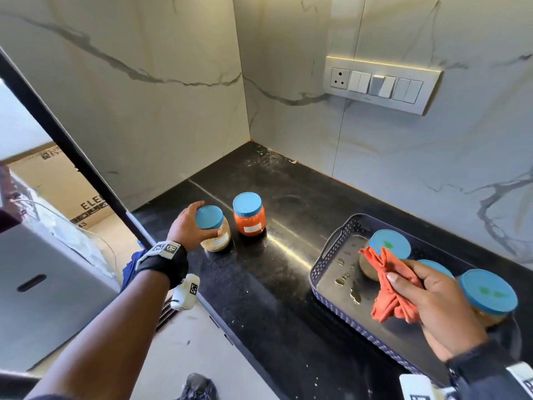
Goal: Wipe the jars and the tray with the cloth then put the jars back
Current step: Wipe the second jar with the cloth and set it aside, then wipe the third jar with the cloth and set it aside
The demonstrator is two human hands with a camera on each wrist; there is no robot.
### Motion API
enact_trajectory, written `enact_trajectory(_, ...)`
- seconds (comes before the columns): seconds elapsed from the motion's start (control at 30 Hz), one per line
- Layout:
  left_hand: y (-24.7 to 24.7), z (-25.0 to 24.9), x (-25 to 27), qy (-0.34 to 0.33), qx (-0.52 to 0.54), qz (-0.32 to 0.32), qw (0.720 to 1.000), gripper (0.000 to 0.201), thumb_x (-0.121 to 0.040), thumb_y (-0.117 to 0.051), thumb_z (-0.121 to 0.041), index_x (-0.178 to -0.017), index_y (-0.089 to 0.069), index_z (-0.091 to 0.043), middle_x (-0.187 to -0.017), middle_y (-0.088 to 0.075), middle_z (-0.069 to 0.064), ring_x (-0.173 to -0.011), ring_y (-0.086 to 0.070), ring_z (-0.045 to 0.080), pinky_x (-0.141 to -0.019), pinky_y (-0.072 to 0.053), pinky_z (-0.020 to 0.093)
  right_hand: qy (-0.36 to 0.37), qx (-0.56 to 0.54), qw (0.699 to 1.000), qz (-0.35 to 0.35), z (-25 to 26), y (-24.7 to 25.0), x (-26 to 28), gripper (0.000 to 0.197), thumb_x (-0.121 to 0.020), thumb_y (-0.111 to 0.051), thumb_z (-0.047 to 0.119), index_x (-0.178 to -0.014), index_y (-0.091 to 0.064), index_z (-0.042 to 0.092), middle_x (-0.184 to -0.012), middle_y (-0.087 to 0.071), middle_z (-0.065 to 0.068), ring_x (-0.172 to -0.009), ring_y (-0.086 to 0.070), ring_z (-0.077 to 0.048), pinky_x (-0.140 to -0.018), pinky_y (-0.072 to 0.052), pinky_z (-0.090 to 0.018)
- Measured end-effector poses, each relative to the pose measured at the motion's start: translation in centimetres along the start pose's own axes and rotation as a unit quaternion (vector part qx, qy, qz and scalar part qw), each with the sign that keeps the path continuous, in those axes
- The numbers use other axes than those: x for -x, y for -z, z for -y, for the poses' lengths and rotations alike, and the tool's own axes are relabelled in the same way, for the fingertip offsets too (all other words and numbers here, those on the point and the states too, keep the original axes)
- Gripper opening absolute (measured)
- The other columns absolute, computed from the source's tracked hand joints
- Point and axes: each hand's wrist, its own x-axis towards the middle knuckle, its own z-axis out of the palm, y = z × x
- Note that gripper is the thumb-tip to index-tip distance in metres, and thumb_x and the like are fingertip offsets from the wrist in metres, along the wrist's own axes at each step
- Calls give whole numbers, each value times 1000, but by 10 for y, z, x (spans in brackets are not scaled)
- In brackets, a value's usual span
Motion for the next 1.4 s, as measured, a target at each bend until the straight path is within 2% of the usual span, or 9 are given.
enact_trajectory(0.13, 1, -4, 7, 17, 32, 0, 999, 123, -66, -96, -35, -161, -20, -20, -155, -42, 16, -144, -40, 28, -119, -35, 45, 10, -3, 1000, 1, -2, 1, 0, 22, -92, -67, 3, -105, -77, 18, -94, -78, -9, -80, -73, -23, -57, -57, -29)
enact_trajectory(0.23, 3, -14, 25, 25, 77, -35, 996, 126, -60, -92, -57, -160, -21, -25, -155, -41, 15, -145, -39, 29, -119, -34, 54, 20, -14, 1000, -3, -3, 0, 2, 24, -92, -67, 2, -99, -79, 22, -87, -77, -9, -73, -70, -19, -53, -55, -27)
enact_trajectory(0.3, 4, -27, 43, 6, 87, -75, 993, 115, -63, -87, -60, -156, -31, -24, -151, -45, 10, -142, -42, 28, -117, -36, 55, 19, -14, 1000, -7, -3, 0, 2, 24, -92, -67, 3, -100, -79, 22, -88, -77, -9, -76, -70, -22, -57, -56, -33)
enact_trajectory(0.47, -22, -83, 94, -109, 136, -174, 969, 58, -85, -81, -25, -137, -56, -18, -130, -63, 4, -121, -58, 23, -104, -48, 44, 23, -16, 999, -18, -3, -1, 8, 21, -93, -67, 1, -99, -77, 19, -73, -71, -6, -57, -62, -14, -45, -48, -26)
enact_trajectory(0.63, -79, -157, 123, -233, 169, -66, 955, 48, -84, -83, -18, -128, -63, -17, -118, -66, 0, -103, -63, 25, -95, -53, 43, 19, -27, 997, -67, -9, 30, 25, 18, -94, -65, -1, -94, -76, 13, -64, -62, -9, -48, -52, -19, -40, -42, -25)
enact_trajectory(0.87, -138, -247, 144, -351, 148, 52, 923, 56, -76, -87, -17, -128, -65, -14, -122, -68, -1, -112, -60, 18, -99, -45, 28, 21, -45, 978, -201, -16, 100, 57, 21, -96, -61, -2, -92, -76, 12, -65, -61, -24, -56, -56, -31, -43, -43, -27)
enact_trajectory(1.07, -163, -277, 162, -382, 92, 103, 914, 62, -74, -88, -27, -130, -64, -16, -126, -65, 2, -113, -58, 25, -95, -38, 26, 18, -89, 957, -276, -19, 132, 83, 24, -97, -58, -3, -92, -76, 12, -69, -64, -21, -58, -63, -29, -68, -51, -46)
enact_trajectory(1.23, -172, -291, 174, -396, -25, 176, 901, 94, -73, -85, -44, -152, -40, -23, -146, -50, 1, -132, -49, 25, -104, -42, 36, 14, -107, 957, -269, -20, 132, 94, 21, -99, -56, -1, -98, -75, 8, -69, -56, -45, -60, -63, -46, -62, -52, -46)
enact_trajectory(1.4, -183, -309, 175, -410, -125, 233, 873, 114, -72, -84, -49, -161, -15, -31, -156, -36, -3, -129, -56, 25, -92, -53, 39, 10, -103, 958, -267, -15, 121, 96, 22, -99, -54, -4, -94, -73, 6, -52, -55, -23, -41, -58, -27, -56, -44, -36)
